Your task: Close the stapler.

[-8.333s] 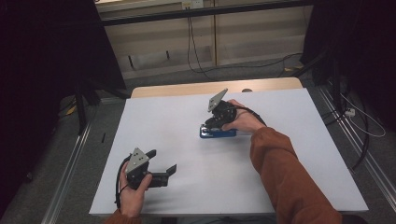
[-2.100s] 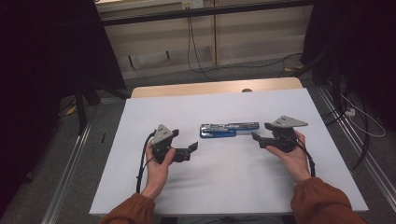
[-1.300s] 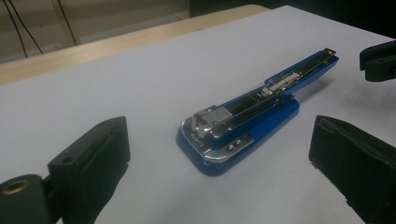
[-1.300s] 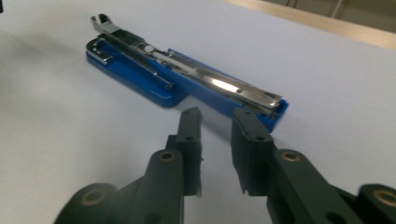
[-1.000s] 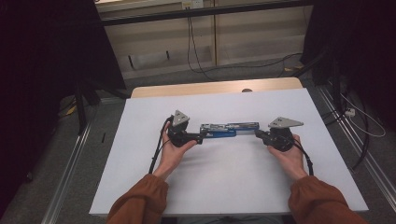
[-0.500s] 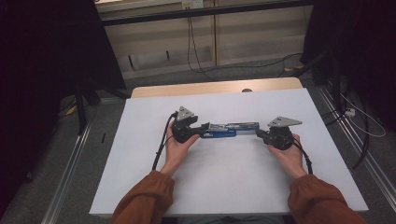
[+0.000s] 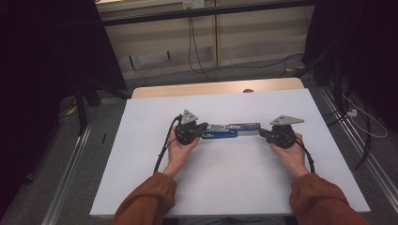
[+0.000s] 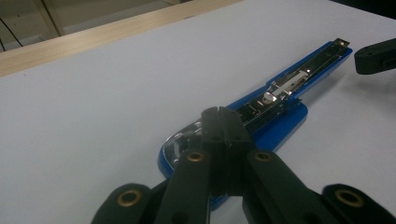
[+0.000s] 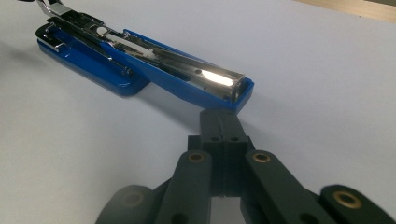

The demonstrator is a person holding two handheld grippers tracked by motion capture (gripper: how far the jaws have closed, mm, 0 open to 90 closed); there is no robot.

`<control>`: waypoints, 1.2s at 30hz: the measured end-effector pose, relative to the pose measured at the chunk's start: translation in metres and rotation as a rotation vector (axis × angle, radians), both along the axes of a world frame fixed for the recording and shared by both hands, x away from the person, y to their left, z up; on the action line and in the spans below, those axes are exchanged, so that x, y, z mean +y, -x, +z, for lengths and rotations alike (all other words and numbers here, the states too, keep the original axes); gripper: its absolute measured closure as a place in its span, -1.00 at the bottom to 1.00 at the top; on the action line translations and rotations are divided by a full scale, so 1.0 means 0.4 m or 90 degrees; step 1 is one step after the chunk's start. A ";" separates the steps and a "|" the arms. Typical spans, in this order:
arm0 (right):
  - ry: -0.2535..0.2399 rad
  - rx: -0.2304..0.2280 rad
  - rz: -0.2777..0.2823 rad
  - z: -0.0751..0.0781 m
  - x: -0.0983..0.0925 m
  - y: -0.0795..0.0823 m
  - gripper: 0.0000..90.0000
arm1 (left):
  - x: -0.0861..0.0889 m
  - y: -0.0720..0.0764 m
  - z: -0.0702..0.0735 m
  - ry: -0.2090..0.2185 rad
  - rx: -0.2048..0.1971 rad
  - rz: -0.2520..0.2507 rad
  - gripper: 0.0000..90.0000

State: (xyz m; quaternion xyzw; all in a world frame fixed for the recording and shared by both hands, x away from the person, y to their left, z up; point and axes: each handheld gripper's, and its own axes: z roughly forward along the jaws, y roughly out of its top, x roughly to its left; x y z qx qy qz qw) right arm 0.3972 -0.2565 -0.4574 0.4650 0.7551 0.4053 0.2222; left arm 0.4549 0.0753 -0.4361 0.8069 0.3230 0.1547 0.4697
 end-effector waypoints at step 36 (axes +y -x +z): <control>0.060 0.058 0.002 -0.010 0.021 -0.035 1.00 | -0.012 -0.005 -0.040 -0.056 0.038 -0.019 1.00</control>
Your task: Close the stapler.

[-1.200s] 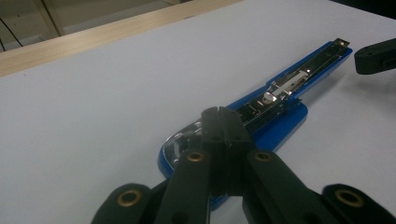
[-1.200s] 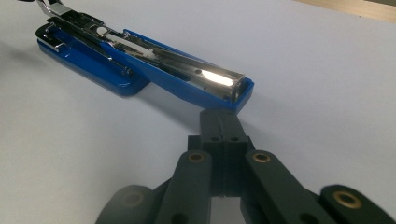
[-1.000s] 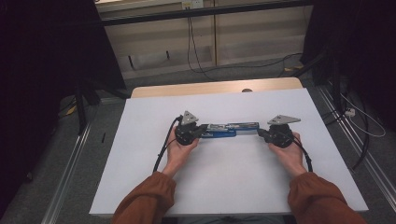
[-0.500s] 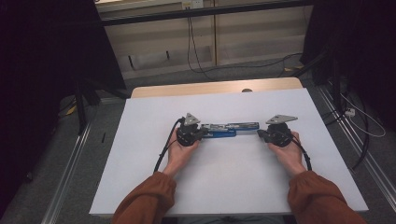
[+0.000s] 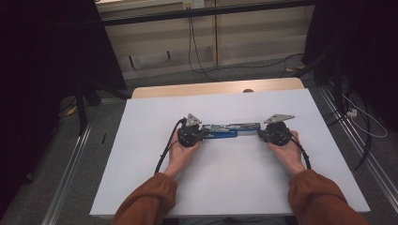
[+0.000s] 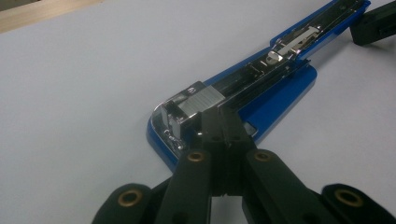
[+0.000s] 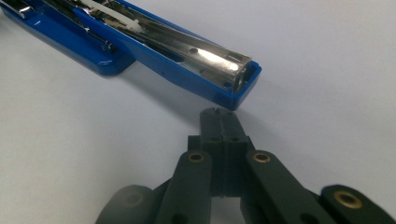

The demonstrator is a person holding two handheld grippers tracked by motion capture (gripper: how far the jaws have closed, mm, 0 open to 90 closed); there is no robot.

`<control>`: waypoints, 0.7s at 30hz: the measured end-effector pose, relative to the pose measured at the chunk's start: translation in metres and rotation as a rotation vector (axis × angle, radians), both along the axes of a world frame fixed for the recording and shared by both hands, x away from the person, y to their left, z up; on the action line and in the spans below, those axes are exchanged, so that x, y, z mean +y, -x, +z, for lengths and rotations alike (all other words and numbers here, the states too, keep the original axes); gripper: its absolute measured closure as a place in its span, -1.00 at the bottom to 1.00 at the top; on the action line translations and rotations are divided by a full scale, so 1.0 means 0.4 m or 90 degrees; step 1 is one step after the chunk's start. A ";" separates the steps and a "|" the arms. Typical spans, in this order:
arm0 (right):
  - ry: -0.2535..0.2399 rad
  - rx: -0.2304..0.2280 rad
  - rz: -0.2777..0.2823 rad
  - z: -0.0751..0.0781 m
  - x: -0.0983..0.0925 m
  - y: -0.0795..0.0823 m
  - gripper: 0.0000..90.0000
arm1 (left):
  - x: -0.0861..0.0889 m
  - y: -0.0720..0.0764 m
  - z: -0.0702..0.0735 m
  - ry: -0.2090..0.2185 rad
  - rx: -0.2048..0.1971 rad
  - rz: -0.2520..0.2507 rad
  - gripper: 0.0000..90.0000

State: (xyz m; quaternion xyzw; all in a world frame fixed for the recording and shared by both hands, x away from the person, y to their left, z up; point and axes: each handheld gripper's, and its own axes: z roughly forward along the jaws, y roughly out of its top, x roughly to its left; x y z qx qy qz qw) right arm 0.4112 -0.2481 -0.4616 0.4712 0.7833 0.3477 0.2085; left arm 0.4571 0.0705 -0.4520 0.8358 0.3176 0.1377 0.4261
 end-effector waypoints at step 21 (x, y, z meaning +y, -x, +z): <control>0.015 -0.022 -0.001 -0.001 0.004 0.000 1.00 | 0.001 -0.002 0.000 -0.003 -0.003 -0.005 1.00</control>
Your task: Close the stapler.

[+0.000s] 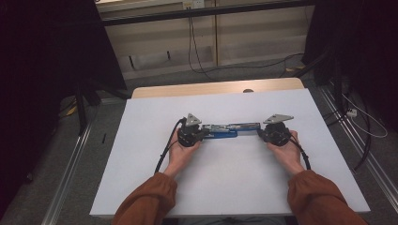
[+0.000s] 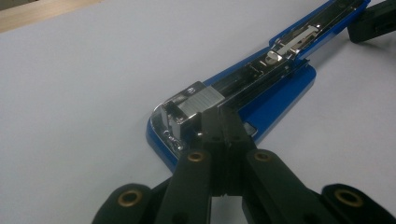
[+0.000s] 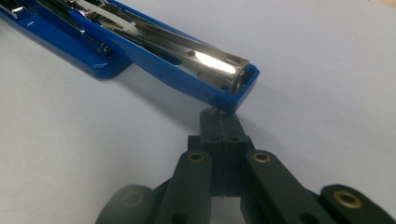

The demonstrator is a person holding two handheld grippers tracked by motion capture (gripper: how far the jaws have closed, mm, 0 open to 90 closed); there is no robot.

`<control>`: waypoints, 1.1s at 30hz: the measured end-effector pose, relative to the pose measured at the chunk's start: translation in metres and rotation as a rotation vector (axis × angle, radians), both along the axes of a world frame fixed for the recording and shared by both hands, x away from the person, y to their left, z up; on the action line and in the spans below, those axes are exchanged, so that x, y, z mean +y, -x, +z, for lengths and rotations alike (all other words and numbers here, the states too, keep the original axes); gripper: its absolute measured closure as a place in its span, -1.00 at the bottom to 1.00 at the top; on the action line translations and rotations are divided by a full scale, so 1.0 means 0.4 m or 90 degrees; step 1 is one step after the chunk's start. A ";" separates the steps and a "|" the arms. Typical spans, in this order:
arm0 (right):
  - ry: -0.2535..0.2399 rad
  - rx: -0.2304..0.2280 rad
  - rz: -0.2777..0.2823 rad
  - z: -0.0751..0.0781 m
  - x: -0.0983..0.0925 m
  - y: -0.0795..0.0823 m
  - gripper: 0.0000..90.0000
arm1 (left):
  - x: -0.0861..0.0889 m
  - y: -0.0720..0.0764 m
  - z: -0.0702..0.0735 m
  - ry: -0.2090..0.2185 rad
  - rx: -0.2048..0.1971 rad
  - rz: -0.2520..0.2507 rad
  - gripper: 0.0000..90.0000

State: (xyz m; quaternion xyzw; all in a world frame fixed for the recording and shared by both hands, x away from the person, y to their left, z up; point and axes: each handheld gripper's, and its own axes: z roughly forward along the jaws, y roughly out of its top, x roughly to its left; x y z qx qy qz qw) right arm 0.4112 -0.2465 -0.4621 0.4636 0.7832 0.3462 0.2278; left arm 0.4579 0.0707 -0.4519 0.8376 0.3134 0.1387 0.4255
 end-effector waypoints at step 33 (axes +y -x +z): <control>-0.051 -0.080 0.026 0.021 0.020 0.008 1.00 | -0.003 0.003 -0.001 -0.001 -0.005 0.000 1.00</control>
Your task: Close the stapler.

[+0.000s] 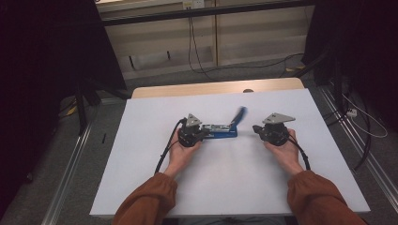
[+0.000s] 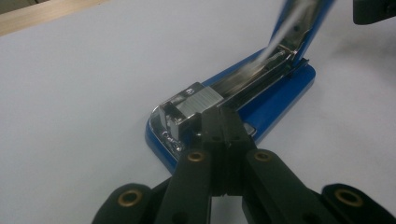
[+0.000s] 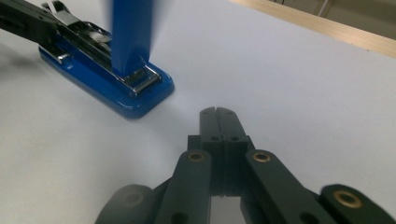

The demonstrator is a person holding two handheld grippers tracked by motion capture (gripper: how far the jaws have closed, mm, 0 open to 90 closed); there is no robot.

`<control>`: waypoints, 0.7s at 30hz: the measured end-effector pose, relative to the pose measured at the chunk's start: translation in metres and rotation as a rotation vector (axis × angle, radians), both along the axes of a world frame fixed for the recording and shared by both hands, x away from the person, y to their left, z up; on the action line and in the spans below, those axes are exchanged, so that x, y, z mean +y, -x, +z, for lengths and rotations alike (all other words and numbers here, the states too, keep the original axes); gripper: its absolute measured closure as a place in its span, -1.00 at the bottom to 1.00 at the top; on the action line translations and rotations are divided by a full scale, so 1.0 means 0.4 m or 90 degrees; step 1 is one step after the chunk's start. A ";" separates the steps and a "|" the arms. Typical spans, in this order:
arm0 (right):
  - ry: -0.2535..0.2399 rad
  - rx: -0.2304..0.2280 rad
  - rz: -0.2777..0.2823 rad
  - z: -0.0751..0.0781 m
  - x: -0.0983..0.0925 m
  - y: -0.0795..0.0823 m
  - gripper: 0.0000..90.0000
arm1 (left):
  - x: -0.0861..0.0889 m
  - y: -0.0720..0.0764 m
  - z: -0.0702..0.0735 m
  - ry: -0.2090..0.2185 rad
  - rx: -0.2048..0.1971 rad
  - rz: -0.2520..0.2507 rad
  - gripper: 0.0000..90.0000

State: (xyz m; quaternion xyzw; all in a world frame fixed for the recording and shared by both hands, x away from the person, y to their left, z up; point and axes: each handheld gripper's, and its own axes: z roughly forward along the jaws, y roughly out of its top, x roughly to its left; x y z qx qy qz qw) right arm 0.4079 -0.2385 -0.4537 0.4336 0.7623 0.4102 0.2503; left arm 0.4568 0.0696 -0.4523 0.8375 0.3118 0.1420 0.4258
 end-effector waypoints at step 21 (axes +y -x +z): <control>-0.067 0.002 0.015 0.005 -0.006 0.004 0.74 | 0.007 0.012 0.001 0.011 0.005 -0.004 0.83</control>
